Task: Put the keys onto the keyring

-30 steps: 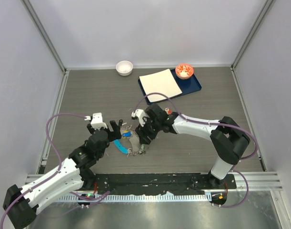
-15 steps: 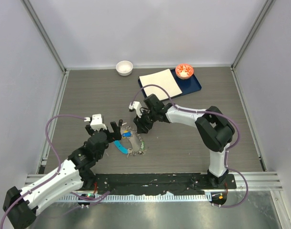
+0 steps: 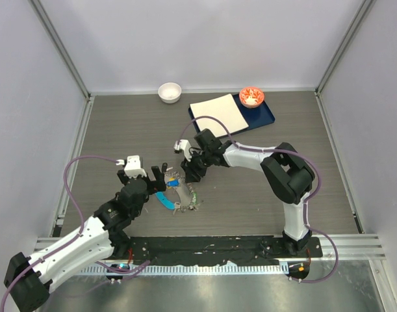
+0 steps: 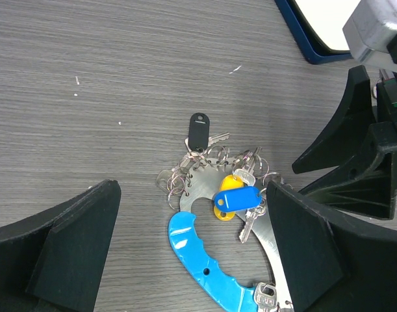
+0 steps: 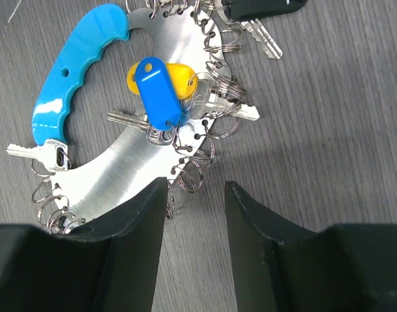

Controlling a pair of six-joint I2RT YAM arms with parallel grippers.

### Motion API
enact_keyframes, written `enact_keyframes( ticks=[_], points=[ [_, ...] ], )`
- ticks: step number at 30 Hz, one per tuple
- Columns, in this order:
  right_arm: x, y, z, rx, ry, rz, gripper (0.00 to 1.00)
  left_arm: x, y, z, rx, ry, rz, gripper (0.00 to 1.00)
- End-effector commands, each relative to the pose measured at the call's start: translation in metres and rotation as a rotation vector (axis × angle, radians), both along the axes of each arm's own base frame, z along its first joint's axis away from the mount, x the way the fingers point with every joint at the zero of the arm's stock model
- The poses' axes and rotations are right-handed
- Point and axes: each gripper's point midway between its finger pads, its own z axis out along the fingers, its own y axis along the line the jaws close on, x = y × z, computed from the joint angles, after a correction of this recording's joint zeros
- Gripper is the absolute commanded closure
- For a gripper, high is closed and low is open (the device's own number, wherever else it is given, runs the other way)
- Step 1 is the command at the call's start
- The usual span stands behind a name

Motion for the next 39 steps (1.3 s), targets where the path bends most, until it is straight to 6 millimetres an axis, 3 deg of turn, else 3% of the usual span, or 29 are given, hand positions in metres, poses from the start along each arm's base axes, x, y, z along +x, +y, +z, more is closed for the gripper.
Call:
enact_keyframes(
  ticks=[1,13,23,25,31,39],
  points=[
    [0.005,0.014,0.013,0.054,-0.027,0.029,0.53,0.005,0.001,0.011,-0.023,-0.037,0.023,0.00],
    [-0.014,0.005,0.010,0.043,0.026,0.057,0.62,0.005,-0.001,0.011,-0.027,-0.036,0.010,0.00],
    [-0.012,0.005,0.006,0.044,0.028,0.048,0.64,0.005,-0.002,0.010,-0.027,-0.035,0.005,0.00],
    [-0.013,0.006,0.005,0.044,0.034,0.046,0.69,0.005,-0.001,0.010,-0.026,-0.034,0.008,0.00],
    [-0.020,0.000,0.010,0.047,0.038,0.040,0.76,0.004,-0.003,0.011,-0.028,-0.034,0.002,0.00],
    [-0.030,-0.006,0.019,0.077,0.041,0.026,0.79,0.004,-0.004,0.010,-0.028,-0.031,-0.002,0.00]
  ],
)
